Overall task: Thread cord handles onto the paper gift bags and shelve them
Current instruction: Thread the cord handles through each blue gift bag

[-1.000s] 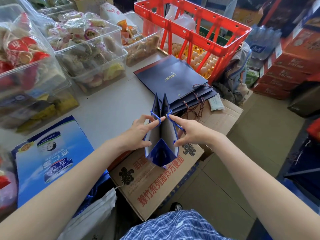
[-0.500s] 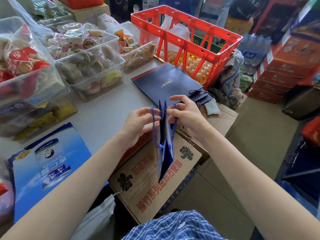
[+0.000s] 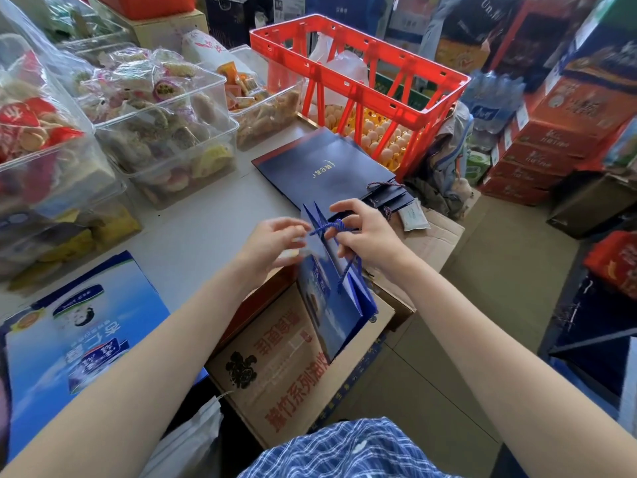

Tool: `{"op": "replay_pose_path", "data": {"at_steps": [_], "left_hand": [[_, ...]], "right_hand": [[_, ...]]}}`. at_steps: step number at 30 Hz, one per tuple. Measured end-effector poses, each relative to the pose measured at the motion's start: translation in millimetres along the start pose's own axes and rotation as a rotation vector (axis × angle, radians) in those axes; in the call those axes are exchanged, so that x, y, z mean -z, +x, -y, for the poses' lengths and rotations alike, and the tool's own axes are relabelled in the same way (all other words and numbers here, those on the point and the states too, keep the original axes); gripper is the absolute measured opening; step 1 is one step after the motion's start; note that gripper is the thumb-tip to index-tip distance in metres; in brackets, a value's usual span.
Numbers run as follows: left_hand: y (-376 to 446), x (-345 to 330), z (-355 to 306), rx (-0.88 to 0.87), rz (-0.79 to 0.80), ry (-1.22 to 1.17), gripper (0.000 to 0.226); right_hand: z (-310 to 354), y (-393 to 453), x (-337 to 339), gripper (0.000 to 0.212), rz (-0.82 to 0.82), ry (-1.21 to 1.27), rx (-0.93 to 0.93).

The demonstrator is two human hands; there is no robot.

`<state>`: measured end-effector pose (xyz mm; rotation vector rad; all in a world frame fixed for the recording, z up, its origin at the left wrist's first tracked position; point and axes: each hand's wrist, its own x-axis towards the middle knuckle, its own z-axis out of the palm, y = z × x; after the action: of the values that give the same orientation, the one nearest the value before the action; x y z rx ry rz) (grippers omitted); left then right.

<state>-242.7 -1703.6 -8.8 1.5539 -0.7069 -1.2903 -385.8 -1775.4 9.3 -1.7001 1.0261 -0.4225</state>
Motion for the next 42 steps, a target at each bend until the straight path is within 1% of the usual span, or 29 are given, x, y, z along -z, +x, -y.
{"op": "replay_pose_path", "data": {"at_steps": [1,3,4,8,10,13,14,17,18,19,20,21,22,23,24,25,26,29,31,35,38,40,42], "left_hand": [[0.1,-2.0,4.4,0.091,0.011,0.055,0.006],[3.5,-12.1,15.0,0.240,0.080,0.168,0.023],[6.4,-17.9,17.8,0.262,0.081,0.174,0.026],[20.7,-30.9,21.9,0.244,-0.031,0.087,0.025],[23.1,-28.4,24.2,0.226,-0.038,0.089,0.026],[22.5,-24.2,28.4,0.241,-0.043,0.157,0.052],[22.5,-22.9,29.2,0.242,-0.054,0.167,0.053],[21.7,-22.4,28.9,0.203,-0.059,0.171,0.040],[22.0,-23.0,28.9,0.185,-0.062,0.185,0.036],[21.9,-23.8,29.3,0.165,-0.072,0.205,0.032],[23.0,-23.3,31.8,0.144,-0.092,0.238,0.027],[23.4,-22.4,35.3,0.135,-0.109,0.272,0.022],[23.7,-20.6,40.2,0.130,-0.111,0.286,0.020],[22.0,-18.5,44.9,0.149,-0.083,0.264,0.019],[19.0,-16.1,49.6,0.176,-0.040,0.218,0.018],[15.6,-12.7,54.3,0.205,-0.013,0.180,0.016],[13.3,-7.9,59.7,0.222,-0.004,0.160,0.015],[1.3,7.5,72.9,0.316,-0.053,0.190,0.013],[-9.4,11.5,79.8,0.384,-0.065,0.192,0.011],[-25.6,2.3,78.3,0.394,-0.127,0.158,0.013],[-34.2,-16.0,69.1,0.382,-0.181,0.135,0.012],[-43.5,-31.1,61.6,0.412,-0.208,0.108,0.009],[-54.1,-42.3,57.5,0.454,-0.225,0.058,0.027]], "right_hand": [[1.1,-0.6,1.7,0.042,0.017,0.038,0.002],[4.7,-2.5,0.0,0.043,0.064,0.118,0.016],[7.8,-4.5,-3.1,0.043,0.087,0.160,0.020],[19.1,-8.1,-7.8,0.039,0.102,0.360,0.012],[22.7,-8.2,-7.1,0.037,0.116,0.469,0.009],[22.1,-10.5,-2.3,0.038,0.107,0.463,0.009],[20.7,-11.2,-0.1,0.038,0.097,0.465,0.006],[17.0,-11.7,5.9,0.036,0.022,0.509,-0.007],[14.8,-9.4,7.6,0.034,-0.018,0.479,-0.011],[12.0,-5.9,8.5,0.034,-0.047,0.379,-0.014],[8.6,-3.1,8.9,0.038,-0.053,0.199,-0.027],[3.5,-0.8,8.3,0.049,-0.021,-0.031,-0.062],[-4.3,0.7,6.9,0.061,0.045,-0.278,-0.119],[-13.3,0.4,3.8,0.068,0.124,-0.513,-0.180],[-23.7,-1.3,-0.2,0.068,0.181,-0.706,-0.225],[-33.4,-3.3,-4.3,0.061,0.198,-0.830,-0.248],[-43.7,-4.1,-7.4,0.053,0.184,-0.877,-0.271],[-67.1,-1.9,-8.3,0.028,0.133,-0.829,-0.310],[-72.6,1.8,-2.5,0.017,0.066,-0.734,-0.264],[-51.6,13.2,18.7,0.022,-0.161,-0.389,-0.082],[-25.2,13.4,37.9,0.024,-0.277,-0.120,0.037],[-11.1,6.1,49.2,0.020,-0.317,-0.012,0.092],[0.9,-4.3,57.9,0.017,-0.325,0.076,0.171]]}}
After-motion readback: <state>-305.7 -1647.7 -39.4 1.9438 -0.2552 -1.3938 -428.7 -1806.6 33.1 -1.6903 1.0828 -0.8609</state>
